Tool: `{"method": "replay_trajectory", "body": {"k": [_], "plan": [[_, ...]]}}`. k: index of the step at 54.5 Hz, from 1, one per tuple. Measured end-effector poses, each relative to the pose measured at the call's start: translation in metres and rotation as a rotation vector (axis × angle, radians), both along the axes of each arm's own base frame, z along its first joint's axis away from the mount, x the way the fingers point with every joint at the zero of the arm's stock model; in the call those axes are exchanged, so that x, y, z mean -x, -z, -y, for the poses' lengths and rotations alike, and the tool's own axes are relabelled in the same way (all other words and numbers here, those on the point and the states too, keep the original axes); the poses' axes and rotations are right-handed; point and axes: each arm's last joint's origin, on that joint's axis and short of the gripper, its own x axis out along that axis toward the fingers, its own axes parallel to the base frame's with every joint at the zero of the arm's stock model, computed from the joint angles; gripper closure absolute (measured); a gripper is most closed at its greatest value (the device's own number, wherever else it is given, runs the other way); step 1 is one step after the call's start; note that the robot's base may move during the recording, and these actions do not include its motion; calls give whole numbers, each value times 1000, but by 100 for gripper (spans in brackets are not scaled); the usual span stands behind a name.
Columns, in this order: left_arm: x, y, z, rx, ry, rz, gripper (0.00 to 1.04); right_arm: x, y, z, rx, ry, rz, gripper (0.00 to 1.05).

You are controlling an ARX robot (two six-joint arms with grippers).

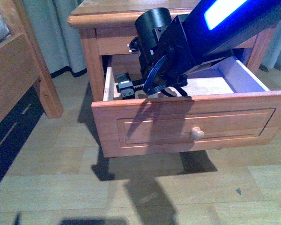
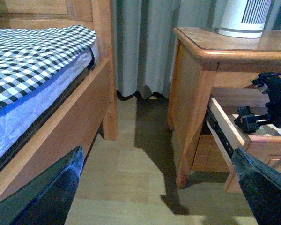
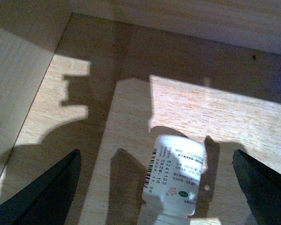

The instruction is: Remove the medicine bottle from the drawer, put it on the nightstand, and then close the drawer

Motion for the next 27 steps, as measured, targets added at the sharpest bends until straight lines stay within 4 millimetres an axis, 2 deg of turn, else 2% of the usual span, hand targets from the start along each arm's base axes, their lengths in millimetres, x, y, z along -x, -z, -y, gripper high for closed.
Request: {"method": "replay_trajectory", "body": {"k": [8,21,27], "plan": [[0,0,0,0,0,0,7,3,13,0,-4,18,-35,32],[0,0,0,0,0,0,7,10,21,0,-27,0,-39,71],[0,0,0,0,0,0,7,13,19,4,-35,-12,-38,75]]}}
